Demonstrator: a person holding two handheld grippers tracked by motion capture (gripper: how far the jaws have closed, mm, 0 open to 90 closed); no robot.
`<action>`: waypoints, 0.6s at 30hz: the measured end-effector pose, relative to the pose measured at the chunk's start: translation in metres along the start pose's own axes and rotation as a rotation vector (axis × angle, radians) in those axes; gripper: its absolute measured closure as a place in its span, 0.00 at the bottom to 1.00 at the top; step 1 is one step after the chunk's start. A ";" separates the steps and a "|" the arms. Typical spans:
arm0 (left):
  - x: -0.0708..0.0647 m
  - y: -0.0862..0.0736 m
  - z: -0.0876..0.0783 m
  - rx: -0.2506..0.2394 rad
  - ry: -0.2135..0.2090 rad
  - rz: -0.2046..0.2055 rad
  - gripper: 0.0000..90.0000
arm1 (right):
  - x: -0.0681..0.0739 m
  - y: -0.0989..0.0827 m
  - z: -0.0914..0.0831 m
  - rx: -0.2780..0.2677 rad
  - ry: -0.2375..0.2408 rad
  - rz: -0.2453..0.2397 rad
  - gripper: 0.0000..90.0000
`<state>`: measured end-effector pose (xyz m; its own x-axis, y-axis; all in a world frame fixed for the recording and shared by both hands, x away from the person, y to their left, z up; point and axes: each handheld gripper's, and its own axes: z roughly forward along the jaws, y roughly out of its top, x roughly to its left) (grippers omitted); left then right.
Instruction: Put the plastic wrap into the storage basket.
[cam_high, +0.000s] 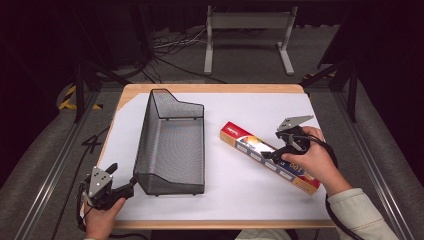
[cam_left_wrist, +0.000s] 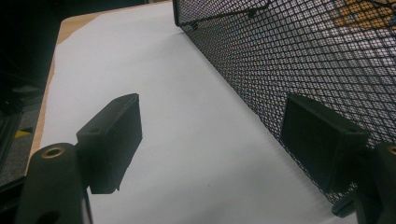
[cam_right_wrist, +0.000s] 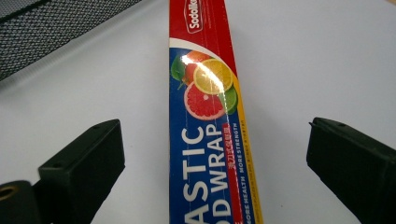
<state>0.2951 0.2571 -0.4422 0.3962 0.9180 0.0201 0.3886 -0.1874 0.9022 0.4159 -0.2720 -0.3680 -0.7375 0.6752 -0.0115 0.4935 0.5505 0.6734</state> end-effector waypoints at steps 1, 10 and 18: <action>0.000 0.000 0.000 -0.001 0.001 -0.006 0.24 | -0.001 0.000 0.004 0.010 0.002 -0.002 0.05; 0.000 -0.001 -0.001 0.002 0.002 -0.003 0.24 | -0.003 -0.007 0.030 0.088 0.012 -0.011 0.09; 0.000 -0.001 -0.001 0.003 0.003 -0.002 0.24 | 0.000 -0.009 0.041 0.169 -0.016 -0.031 0.13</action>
<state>0.2943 0.2575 -0.4424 0.3931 0.9193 0.0194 0.3919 -0.1865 0.9009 0.4306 -0.2565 -0.4041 -0.7468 0.6637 -0.0431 0.5421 0.6449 0.5386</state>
